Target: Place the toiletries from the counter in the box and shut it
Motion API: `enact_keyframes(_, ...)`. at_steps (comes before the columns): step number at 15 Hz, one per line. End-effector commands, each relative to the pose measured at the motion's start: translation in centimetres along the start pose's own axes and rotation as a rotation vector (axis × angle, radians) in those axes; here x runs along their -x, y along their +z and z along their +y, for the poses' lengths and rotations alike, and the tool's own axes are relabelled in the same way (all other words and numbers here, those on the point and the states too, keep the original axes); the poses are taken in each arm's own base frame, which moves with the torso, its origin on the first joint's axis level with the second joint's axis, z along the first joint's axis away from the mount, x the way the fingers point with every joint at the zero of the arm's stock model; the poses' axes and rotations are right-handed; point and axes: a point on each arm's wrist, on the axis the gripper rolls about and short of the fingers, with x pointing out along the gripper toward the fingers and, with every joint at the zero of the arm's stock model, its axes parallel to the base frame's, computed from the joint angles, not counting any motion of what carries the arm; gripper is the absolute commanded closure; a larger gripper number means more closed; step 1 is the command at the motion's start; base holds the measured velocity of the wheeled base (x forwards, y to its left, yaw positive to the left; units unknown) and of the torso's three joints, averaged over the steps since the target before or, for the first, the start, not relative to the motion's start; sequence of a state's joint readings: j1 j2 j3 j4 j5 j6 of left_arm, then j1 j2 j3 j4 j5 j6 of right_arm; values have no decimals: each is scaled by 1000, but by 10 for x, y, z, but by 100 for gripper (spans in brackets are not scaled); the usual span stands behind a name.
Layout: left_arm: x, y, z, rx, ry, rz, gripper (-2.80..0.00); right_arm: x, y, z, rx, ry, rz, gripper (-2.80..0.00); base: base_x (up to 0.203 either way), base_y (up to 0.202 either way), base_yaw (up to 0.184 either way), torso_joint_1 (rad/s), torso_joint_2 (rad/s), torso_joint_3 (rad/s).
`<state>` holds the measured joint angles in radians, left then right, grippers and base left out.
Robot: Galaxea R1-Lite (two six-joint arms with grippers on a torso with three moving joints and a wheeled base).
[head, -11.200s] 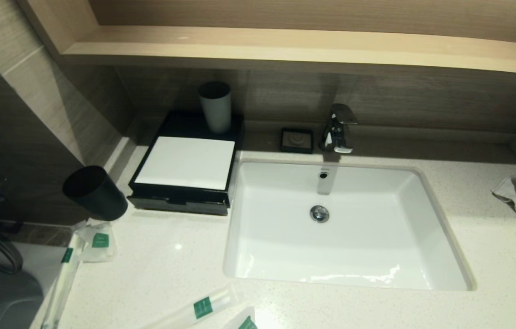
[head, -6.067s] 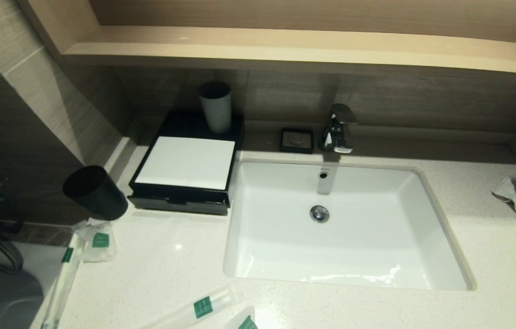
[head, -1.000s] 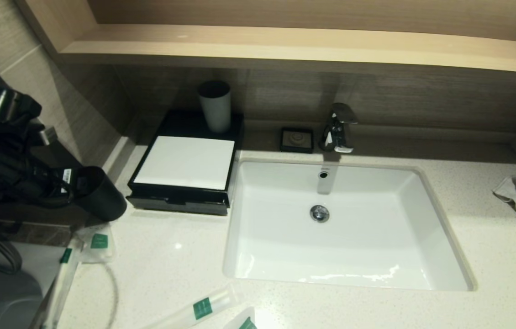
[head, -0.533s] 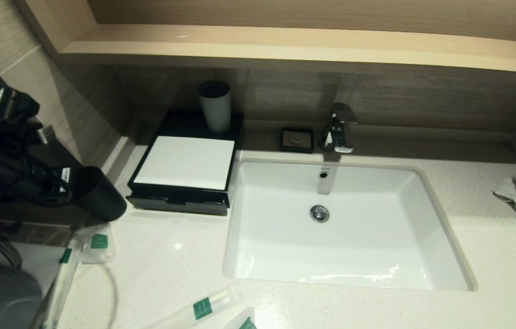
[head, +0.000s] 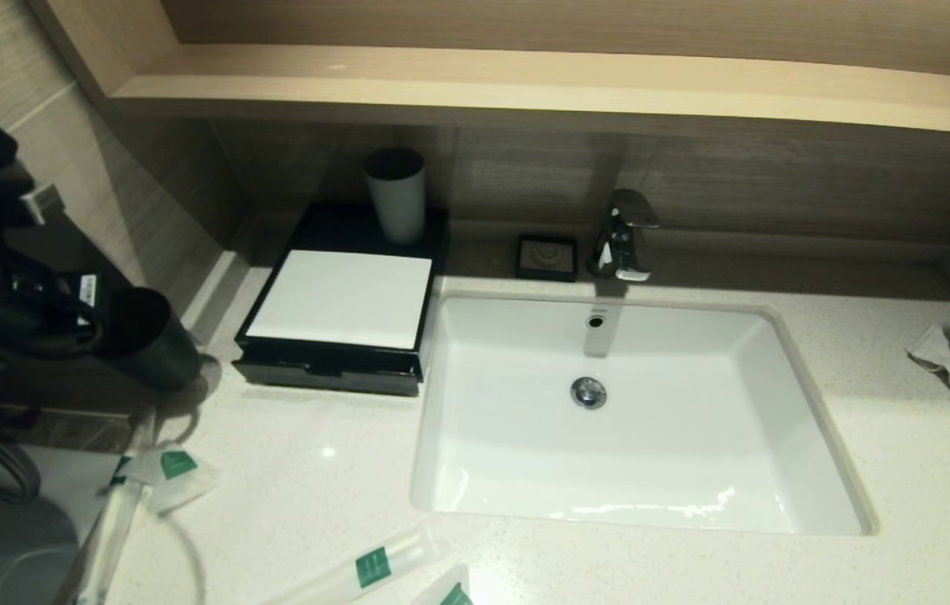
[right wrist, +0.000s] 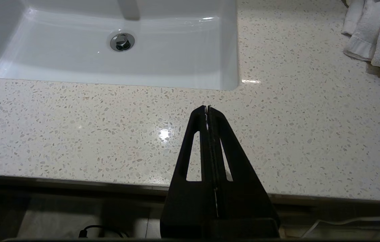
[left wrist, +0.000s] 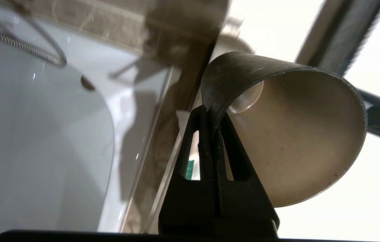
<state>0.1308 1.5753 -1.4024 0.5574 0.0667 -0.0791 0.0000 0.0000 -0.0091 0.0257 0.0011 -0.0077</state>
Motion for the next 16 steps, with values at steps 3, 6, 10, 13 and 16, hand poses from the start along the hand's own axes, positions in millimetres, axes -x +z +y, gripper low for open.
enact_keyframes(3, 37, 9, 0, 10, -63, -117, 0, 0, 0, 0, 1, 0, 0, 0, 0, 0, 0, 0, 0, 0)
enact_keyframes(6, 51, 10, 0, 10, -73, -157, 0, 0, 0, 0, 0, 0, 0, 0, 0, 0, 0, 0, 0, 0)
enact_keyframes(10, 64, 17, 0, 59, -109, -183, 0, 0, 0, 0, 0, 0, 0, 0, 0, 0, 0, 0, 0, 0)
enact_keyframes(13, 71, 23, -1, 75, -127, -144, 0, 0, 0, 0, 0, 0, 0, 0, 0, 0, 0, 0, 0, 0)
enact_keyframes(16, 65, 36, -4, 97, -138, -133, 0, 0, 0, 0, 0, 0, 0, 0, 0, 0, 0, 0, 0, 0)
